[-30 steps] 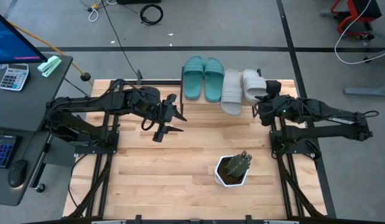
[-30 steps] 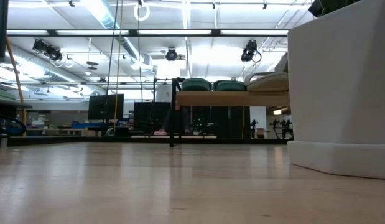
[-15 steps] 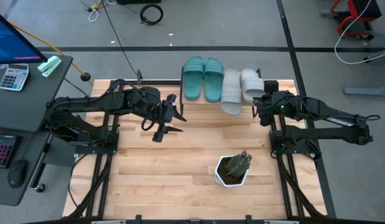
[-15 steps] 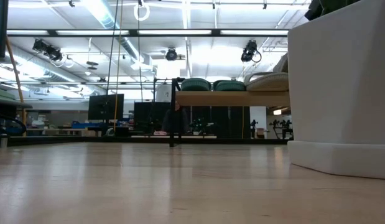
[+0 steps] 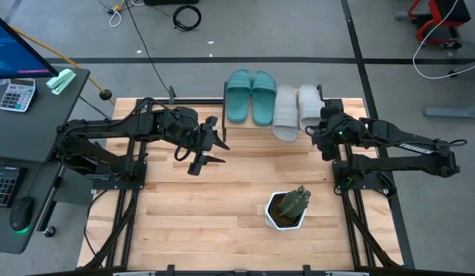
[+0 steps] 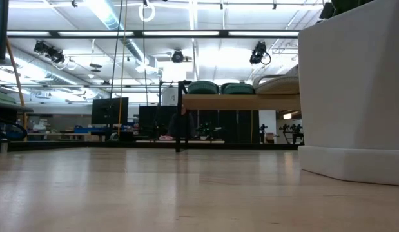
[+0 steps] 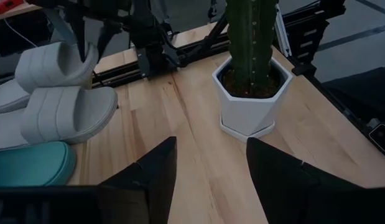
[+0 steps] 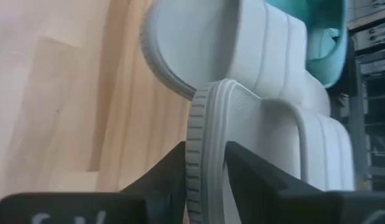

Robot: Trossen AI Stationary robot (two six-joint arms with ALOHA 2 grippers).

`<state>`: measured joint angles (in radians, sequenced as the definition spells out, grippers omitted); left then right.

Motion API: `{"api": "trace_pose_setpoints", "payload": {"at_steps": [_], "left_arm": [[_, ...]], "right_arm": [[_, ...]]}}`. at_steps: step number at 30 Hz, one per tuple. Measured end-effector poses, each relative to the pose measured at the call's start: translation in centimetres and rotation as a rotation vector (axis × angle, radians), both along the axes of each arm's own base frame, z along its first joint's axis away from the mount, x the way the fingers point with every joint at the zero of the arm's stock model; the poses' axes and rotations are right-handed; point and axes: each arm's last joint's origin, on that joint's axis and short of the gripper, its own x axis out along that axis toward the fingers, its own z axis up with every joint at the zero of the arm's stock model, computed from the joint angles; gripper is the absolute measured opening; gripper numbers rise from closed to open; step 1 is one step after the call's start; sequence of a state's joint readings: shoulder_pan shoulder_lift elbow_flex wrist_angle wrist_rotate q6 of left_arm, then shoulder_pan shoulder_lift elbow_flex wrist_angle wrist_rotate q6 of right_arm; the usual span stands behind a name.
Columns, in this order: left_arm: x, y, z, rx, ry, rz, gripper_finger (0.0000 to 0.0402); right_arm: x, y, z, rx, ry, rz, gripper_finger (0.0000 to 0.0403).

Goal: Pick and place slides into the shelf
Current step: Put the gray slides on the shelf

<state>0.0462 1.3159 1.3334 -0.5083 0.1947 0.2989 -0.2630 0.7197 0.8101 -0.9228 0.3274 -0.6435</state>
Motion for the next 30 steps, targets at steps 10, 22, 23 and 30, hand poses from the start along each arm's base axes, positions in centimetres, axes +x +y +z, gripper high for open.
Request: {"api": "trace_pose_setpoints", "payload": {"at_steps": [10,22,23,30], "left_arm": [[0.0,0.0,0.0,0.0,0.0,0.0,0.0203],[0.0,0.0,0.0,-0.001,0.0,0.0,0.0202],[0.0,0.0,0.0,-0.001,0.0,0.0,0.0203],[0.0,0.0,0.0,-0.001,0.0,0.0,0.02]], "right_arm": [[-0.29,0.21,-0.33,0.058,0.028,0.014,0.0167],[-0.72,0.54,0.62,0.131,0.017,0.032,0.0209],[-0.8,0.58,0.56,0.142,0.024,0.031,0.0209],[-0.95,0.65,0.41,0.176,0.03,0.009,0.021]]}}
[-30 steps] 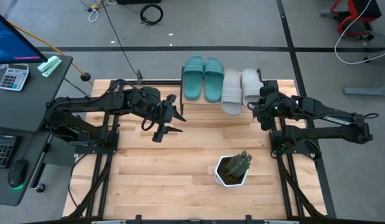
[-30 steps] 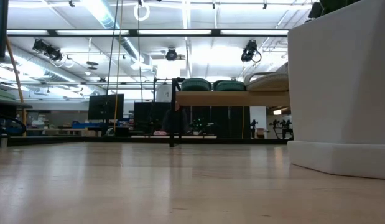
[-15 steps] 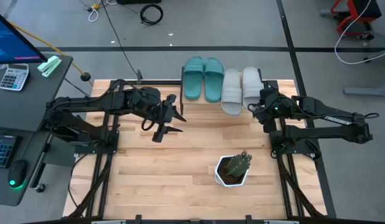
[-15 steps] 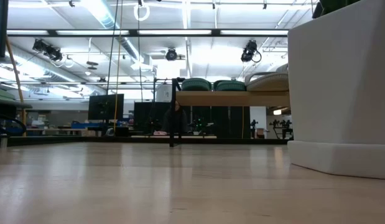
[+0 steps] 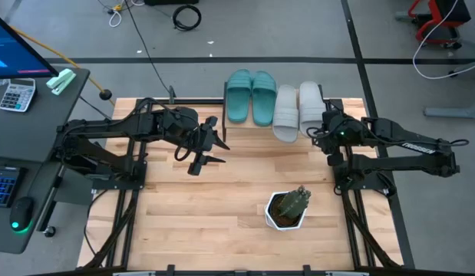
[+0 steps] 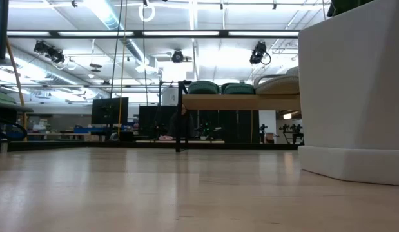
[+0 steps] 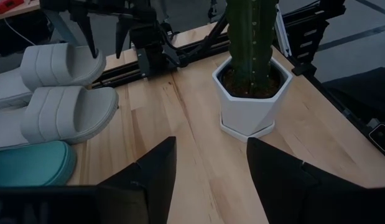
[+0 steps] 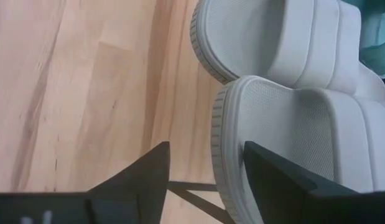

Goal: Pick and place slides into the shelf
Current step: Put the gray slides on the shelf

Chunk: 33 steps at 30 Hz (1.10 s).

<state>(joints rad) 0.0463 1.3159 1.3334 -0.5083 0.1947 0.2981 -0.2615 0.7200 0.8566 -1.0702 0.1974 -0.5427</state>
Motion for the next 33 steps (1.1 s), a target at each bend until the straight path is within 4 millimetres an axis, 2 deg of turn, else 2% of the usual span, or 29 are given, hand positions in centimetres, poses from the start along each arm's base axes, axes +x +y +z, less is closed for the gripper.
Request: {"api": "trace_pose_setpoints", "payload": {"at_steps": [12,19,23,27,33], "left_arm": [[0.0,-0.2,0.0,-0.006,0.001,-0.002,0.0199],[0.0,-0.4,0.0,-0.007,0.002,-0.01,0.02],[0.0,-0.3,0.0,-0.007,0.002,-0.009,0.0204],[0.0,-0.3,0.0,-0.007,0.005,-0.009,0.02],[0.0,-0.3,-0.1,-0.007,0.01,-0.009,0.0203]], "right_arm": [[0.6,0.0,-0.5,0.075,0.032,0.008,0.0222],[0.9,-0.3,-0.4,-0.021,0.041,-0.013,0.0222],[1.1,-0.2,-0.4,0.016,0.026,0.016,0.0221],[1.2,-0.2,-0.4,0.035,0.015,0.016,0.0208],[1.2,-0.2,-0.3,0.038,0.009,0.015,0.0163]]}}
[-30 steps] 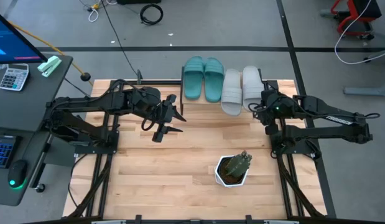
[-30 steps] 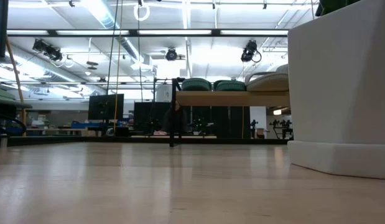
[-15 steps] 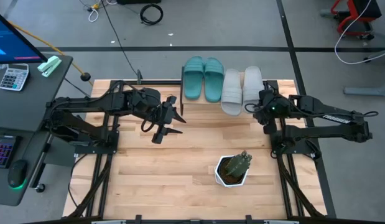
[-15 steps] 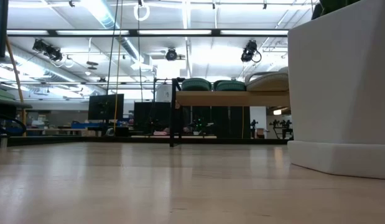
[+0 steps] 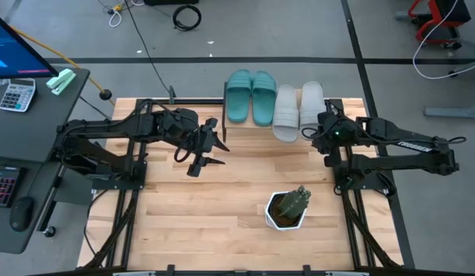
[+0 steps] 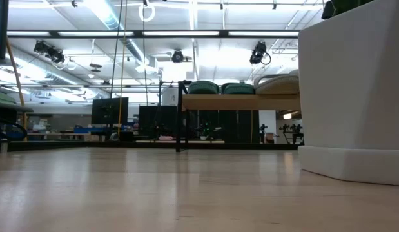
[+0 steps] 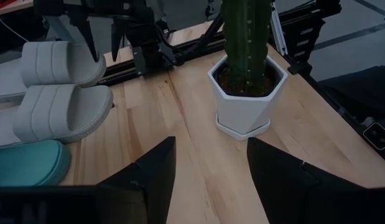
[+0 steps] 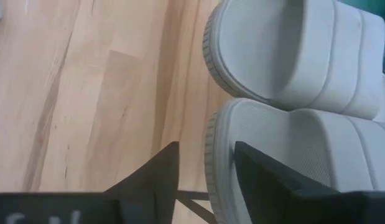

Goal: Pick and place slides into the shelf
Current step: Put the gray slides on the shelf

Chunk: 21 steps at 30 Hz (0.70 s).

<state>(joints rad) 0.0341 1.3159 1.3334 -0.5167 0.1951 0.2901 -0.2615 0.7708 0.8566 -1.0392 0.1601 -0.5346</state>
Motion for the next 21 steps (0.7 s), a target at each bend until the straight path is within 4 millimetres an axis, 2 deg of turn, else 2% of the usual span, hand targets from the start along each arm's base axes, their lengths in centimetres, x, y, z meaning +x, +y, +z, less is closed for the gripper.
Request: {"api": "trace_pose_setpoints", "payload": {"at_steps": [8,21], "left_arm": [[-0.03,0.0,-0.05,-0.002,0.007,0.001,0.0203],[-0.06,0.0,-0.1,-0.012,0.014,0.006,0.0207]], "right_arm": [[0.24,0.1,0.12,0.039,-0.037,0.03,0.0142],[0.66,0.18,0.42,0.07,-0.096,0.078,0.0183]]}}
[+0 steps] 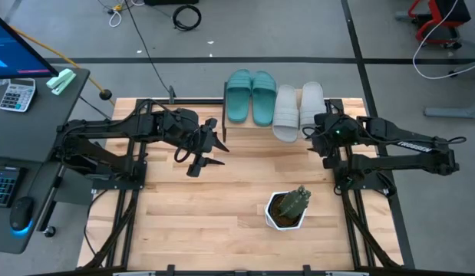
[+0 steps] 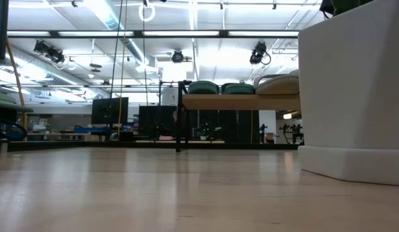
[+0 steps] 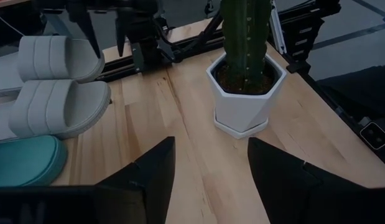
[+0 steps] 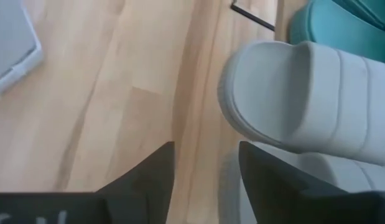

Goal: Pick and place slides into the shelf
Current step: Put the gray slides on the shelf

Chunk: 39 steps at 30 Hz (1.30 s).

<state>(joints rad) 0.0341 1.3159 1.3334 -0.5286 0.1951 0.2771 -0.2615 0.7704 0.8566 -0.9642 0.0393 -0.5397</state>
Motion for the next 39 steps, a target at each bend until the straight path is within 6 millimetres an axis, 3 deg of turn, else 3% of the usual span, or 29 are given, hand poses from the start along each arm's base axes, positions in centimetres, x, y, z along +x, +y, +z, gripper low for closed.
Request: {"api": "trace_pose_setpoints", "payload": {"at_steps": [5,10,14,18,25,33,39], "left_arm": [[0.0,0.0,0.0,0.002,0.0,-0.001,0.0204],[0.0,0.0,0.0,0.005,0.0,-0.003,0.0208],[0.0,0.0,0.0,0.003,0.003,-0.002,0.0206],[-0.1,0.0,-0.2,0.002,0.021,-0.001,0.0204],[-0.1,0.0,-0.2,0.002,0.023,-0.001,0.0204],[-0.1,-0.4,-0.2,-0.001,0.024,-0.014,0.0205],[-0.1,-1.1,-0.2,-0.002,0.025,-0.038,0.0202]], "right_arm": [[0.0,0.0,0.5,-0.003,-0.016,0.002,0.02],[-0.1,-0.4,3.7,-0.133,-0.132,-0.093,0.0202],[-1.0,-0.6,6.8,-0.235,-0.201,-0.22,0.0187],[-2.3,-0.8,8.3,-0.256,-0.177,-0.343,0.0144],[-3.3,-2.0,6.7,-0.221,-0.016,-0.519,0.0011],[-2.4,-4.4,3.5,-0.181,0.121,-0.674,0.0005],[-2.0,-5.8,2.9,-0.147,0.137,-0.726,0.0004]]}}
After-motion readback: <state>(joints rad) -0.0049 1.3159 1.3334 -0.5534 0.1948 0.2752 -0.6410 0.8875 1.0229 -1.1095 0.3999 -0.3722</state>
